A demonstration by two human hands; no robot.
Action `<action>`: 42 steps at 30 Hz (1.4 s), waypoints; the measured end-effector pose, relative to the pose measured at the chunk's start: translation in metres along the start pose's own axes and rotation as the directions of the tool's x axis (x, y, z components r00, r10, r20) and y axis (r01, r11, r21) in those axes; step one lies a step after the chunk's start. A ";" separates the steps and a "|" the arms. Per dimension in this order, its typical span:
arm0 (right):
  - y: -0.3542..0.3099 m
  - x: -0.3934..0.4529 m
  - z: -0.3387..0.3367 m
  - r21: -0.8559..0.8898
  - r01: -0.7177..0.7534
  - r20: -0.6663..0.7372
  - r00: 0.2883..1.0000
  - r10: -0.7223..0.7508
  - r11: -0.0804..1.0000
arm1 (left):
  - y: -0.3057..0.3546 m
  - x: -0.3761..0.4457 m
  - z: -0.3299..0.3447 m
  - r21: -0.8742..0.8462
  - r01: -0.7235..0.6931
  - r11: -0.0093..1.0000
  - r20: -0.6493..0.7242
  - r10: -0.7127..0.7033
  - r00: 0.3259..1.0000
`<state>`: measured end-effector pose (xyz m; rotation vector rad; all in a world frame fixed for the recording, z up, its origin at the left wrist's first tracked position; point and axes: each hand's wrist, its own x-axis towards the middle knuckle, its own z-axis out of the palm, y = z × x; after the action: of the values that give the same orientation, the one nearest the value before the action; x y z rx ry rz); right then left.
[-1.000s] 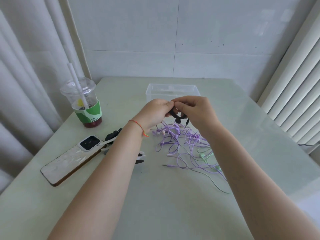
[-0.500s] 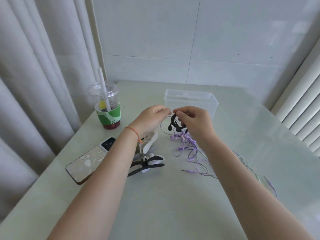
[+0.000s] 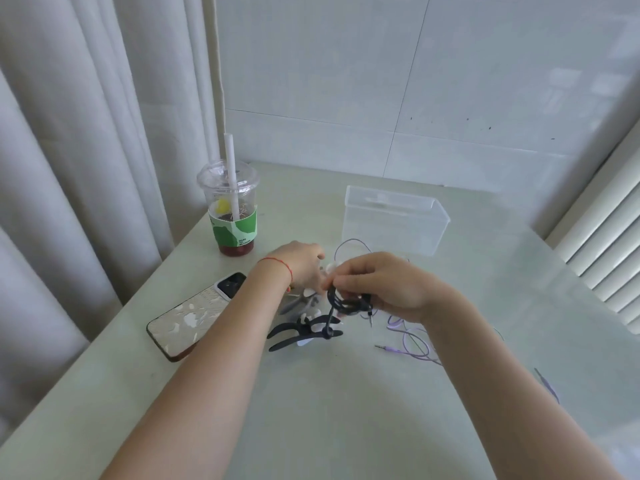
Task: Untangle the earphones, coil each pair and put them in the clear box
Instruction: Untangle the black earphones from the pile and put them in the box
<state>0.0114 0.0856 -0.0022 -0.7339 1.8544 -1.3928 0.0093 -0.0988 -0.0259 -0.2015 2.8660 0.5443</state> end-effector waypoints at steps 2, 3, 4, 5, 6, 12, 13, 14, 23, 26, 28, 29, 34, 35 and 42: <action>-0.001 -0.004 0.010 0.057 -0.073 0.203 0.977 0.060 0.996 | -0.003 0.000 0.004 -0.112 -0.037 0.993 -0.086 0.027 0.996; 0.000 -0.005 0.017 0.077 -0.110 0.278 0.957 0.085 0.991 | -0.004 -0.001 0.005 -0.174 -0.052 0.983 -0.104 0.034 0.994; 0.003 -0.006 0.023 0.095 -0.143 0.328 0.939 0.105 0.985 | -0.004 -0.003 0.005 -0.217 -0.065 0.974 -0.112 0.041 0.993; 0.008 -0.004 0.027 0.109 -0.167 0.338 0.933 0.121 0.980 | -0.006 -0.006 0.003 -0.239 -0.073 0.968 -0.119 0.045 0.992; 0.012 -0.002 0.031 0.127 -0.177 0.315 0.940 0.130 0.976 | -0.006 -0.009 0.001 -0.232 -0.076 0.970 -0.129 0.046 0.991; 0.029 0.012 0.021 0.331 -0.023 -0.166 0.983 0.082 0.943 | -0.014 -0.027 -0.002 -0.358 0.081 0.930 0.044 -0.070 0.997; 0.031 0.013 0.017 0.369 0.009 -0.223 0.972 0.079 0.930 | -0.013 -0.028 0.001 -0.451 0.068 0.890 0.060 -0.045 0.997; 0.032 0.013 0.014 0.406 0.045 -0.273 0.959 0.074 0.913 | -0.012 -0.029 0.004 -0.562 0.049 0.826 0.068 -0.013 0.998; 0.015 0.003 -0.010 0.414 0.209 -0.437 0.899 -0.007 0.886 | 0.002 -0.041 0.007 -0.257 0.000 0.966 -0.007 -0.002 1.000; 0.014 -0.007 -0.017 0.405 0.073 -0.287 0.957 0.050 0.911 | 0.018 -0.048 0.011 -0.096 -0.062 0.993 0.080 0.070 0.994; 0.014 -0.014 -0.020 0.376 -0.020 -0.180 0.979 0.094 0.927 | 0.029 -0.052 0.010 0.014 -0.071 0.997 0.108 0.069 0.992; 0.014 -0.018 -0.021 0.351 -0.047 -0.153 0.983 0.106 0.935 | 0.034 -0.053 0.010 0.070 -0.067 0.995 0.123 0.058 0.991; 0.016 -0.025 -0.025 0.349 -0.012 -0.181 0.980 0.080 0.937 | 0.049 -0.051 0.022 0.086 -0.070 0.994 0.089 0.062 0.994; 0.015 -0.026 -0.026 0.363 0.002 -0.191 0.979 0.072 0.932 | 0.047 -0.050 0.024 0.029 -0.069 0.997 0.104 0.066 0.992; 0.014 -0.038 -0.035 0.408 0.073 -0.253 0.967 0.036 0.910 | 0.026 -0.045 0.025 -0.576 -0.088 0.812 0.013 0.117 0.993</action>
<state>0.0058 0.1388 -0.0021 -0.3671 1.6491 -1.8885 0.0531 -0.0609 -0.0287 -0.1213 2.5851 1.4141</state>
